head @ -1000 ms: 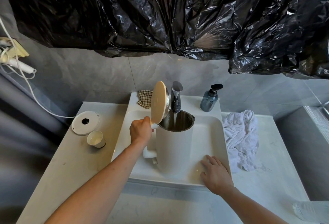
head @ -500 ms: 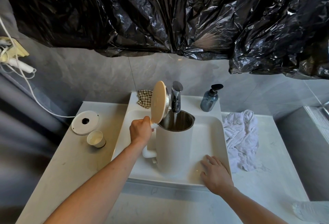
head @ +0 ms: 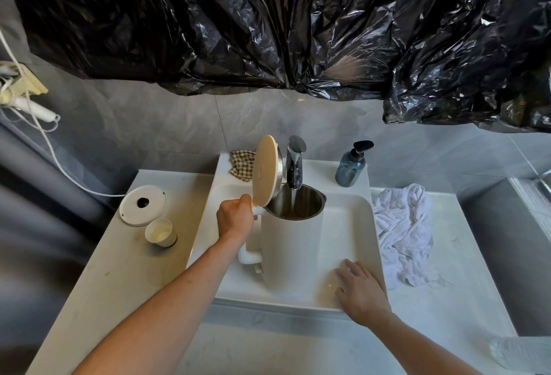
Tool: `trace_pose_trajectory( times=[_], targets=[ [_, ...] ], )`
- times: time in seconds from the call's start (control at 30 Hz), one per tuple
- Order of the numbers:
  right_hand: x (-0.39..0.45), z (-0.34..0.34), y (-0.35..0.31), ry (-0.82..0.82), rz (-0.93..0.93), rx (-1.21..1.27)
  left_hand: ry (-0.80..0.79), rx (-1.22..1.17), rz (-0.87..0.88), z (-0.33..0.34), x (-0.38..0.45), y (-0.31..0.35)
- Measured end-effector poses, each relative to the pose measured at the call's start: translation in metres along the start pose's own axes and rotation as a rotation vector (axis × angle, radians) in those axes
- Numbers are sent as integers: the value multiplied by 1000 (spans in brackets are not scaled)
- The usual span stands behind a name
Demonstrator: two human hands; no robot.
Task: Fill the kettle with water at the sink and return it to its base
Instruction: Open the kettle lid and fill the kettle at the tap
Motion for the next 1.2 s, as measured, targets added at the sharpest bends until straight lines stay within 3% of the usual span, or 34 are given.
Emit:
trace_pose_trajectory(
  times=[1.2],
  targets=[
    [8,14,11,8,1,-10,3,4,-17,1,4,-2]
  ],
)
Point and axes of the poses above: each hand's wrist, its own x-axis towards the middle knuckle, its own z-axis out of the palm, y = z × x, the point moved 4 cm from there along x, towards the middle knuckle, and after that the axes turned 11 degrees about -z, right-handed, at the moved point
